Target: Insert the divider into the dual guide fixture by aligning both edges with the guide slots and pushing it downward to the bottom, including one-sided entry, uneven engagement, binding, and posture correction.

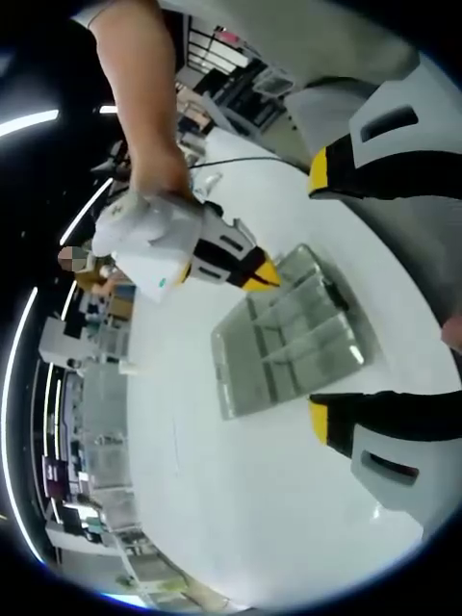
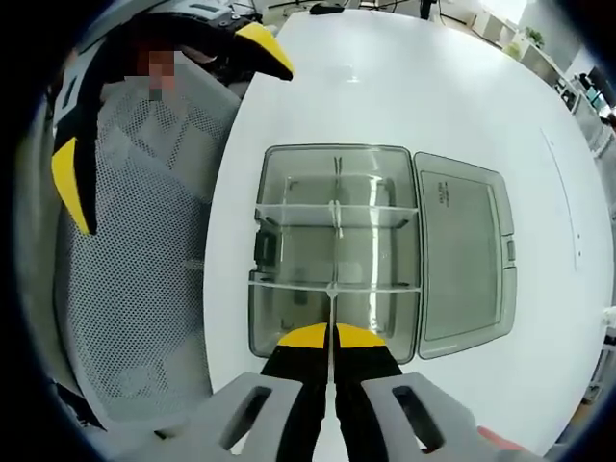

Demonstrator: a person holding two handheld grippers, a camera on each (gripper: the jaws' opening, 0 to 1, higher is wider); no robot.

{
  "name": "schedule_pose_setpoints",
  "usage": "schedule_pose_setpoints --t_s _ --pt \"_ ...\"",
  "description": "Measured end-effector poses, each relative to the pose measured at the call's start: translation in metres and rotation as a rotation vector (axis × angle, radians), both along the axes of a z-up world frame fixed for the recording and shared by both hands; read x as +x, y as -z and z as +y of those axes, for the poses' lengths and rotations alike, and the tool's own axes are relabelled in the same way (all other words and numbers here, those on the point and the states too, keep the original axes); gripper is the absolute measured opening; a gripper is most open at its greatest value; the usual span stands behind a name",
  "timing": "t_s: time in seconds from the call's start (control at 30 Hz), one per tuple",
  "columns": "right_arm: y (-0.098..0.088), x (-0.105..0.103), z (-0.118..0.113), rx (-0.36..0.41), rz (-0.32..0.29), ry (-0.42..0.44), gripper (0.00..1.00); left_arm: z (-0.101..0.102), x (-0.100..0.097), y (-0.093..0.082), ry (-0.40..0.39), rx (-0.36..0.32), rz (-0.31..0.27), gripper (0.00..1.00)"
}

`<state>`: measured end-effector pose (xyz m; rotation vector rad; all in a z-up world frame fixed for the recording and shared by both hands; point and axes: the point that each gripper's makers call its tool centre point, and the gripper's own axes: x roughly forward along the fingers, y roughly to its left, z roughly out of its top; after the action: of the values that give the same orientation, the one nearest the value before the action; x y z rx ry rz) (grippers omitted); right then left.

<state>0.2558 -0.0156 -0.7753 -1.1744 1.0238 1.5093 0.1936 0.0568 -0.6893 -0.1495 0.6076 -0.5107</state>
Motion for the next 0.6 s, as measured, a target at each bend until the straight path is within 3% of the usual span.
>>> schedule_pose_setpoints --t_s 0.6 --pt "0.0089 0.0006 0.0001 -0.001 0.009 -0.002 0.00 -0.0002 0.0017 0.0016 -0.002 0.001 0.007 0.80"
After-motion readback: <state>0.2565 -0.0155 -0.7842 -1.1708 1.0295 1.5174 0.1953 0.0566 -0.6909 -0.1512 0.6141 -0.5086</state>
